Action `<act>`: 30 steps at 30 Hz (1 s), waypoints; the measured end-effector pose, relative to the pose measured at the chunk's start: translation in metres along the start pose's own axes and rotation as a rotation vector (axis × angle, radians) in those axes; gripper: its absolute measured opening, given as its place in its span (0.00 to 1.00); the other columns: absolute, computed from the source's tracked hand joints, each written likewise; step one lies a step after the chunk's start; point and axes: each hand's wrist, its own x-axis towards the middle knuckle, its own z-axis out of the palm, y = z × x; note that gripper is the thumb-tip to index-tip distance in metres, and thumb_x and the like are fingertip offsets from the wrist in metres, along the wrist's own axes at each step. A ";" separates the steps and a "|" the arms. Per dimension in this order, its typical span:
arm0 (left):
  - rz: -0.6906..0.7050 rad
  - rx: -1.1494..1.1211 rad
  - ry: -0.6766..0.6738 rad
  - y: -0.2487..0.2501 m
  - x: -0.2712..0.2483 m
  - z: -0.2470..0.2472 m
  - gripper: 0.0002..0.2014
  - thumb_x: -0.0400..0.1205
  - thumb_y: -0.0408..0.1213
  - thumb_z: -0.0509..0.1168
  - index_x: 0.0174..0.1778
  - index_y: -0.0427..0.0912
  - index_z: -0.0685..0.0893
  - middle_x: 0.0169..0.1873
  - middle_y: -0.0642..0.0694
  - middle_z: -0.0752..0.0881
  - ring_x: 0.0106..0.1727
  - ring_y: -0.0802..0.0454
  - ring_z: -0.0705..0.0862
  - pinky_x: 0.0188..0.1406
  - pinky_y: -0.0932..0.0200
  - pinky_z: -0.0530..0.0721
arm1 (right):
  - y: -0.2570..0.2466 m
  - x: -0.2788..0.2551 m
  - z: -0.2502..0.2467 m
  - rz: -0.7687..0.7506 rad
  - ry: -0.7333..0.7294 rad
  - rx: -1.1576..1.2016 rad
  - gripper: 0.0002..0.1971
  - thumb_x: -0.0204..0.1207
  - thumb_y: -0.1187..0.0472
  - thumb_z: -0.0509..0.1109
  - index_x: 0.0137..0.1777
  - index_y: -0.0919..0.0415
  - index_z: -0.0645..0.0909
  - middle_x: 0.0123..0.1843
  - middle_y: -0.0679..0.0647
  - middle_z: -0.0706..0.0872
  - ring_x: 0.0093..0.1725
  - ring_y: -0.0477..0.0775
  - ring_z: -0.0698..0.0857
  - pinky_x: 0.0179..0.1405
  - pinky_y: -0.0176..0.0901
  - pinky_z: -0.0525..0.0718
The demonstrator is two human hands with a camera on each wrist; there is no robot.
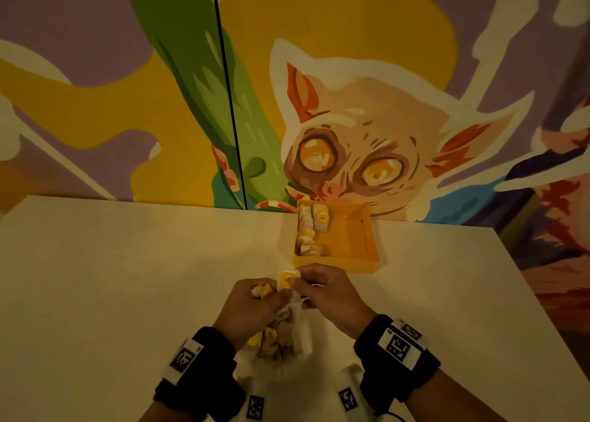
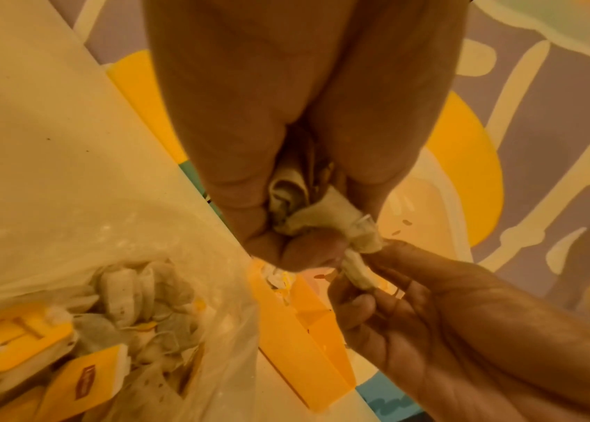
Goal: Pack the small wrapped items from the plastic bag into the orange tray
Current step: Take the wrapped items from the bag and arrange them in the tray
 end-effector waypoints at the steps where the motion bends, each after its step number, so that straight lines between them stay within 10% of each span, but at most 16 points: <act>1: -0.012 -0.011 0.004 0.001 0.003 0.002 0.08 0.79 0.31 0.71 0.36 0.29 0.88 0.22 0.44 0.80 0.23 0.49 0.75 0.26 0.57 0.77 | -0.002 0.005 -0.003 0.000 0.003 -0.018 0.10 0.77 0.62 0.75 0.56 0.65 0.86 0.50 0.59 0.90 0.39 0.49 0.87 0.34 0.41 0.86; 14: -0.070 -0.114 0.092 0.031 0.044 -0.005 0.06 0.79 0.29 0.69 0.40 0.33 0.90 0.37 0.32 0.88 0.32 0.47 0.85 0.30 0.55 0.82 | -0.025 0.137 -0.078 0.089 0.176 -0.302 0.06 0.80 0.63 0.71 0.54 0.62 0.82 0.38 0.56 0.86 0.33 0.54 0.84 0.37 0.48 0.86; 21: -0.074 -0.091 0.086 0.035 0.061 -0.016 0.07 0.82 0.29 0.67 0.44 0.35 0.90 0.39 0.34 0.90 0.31 0.46 0.85 0.30 0.53 0.84 | -0.008 0.204 -0.099 0.240 0.108 -0.507 0.10 0.75 0.68 0.71 0.40 0.52 0.78 0.50 0.67 0.88 0.45 0.64 0.86 0.46 0.55 0.86; 30: -0.118 -0.095 0.086 0.030 0.075 -0.021 0.08 0.82 0.29 0.67 0.42 0.37 0.91 0.36 0.36 0.90 0.31 0.42 0.86 0.34 0.48 0.85 | 0.006 0.247 -0.097 0.304 0.042 -0.782 0.12 0.73 0.68 0.70 0.56 0.62 0.85 0.61 0.59 0.86 0.57 0.62 0.86 0.50 0.49 0.87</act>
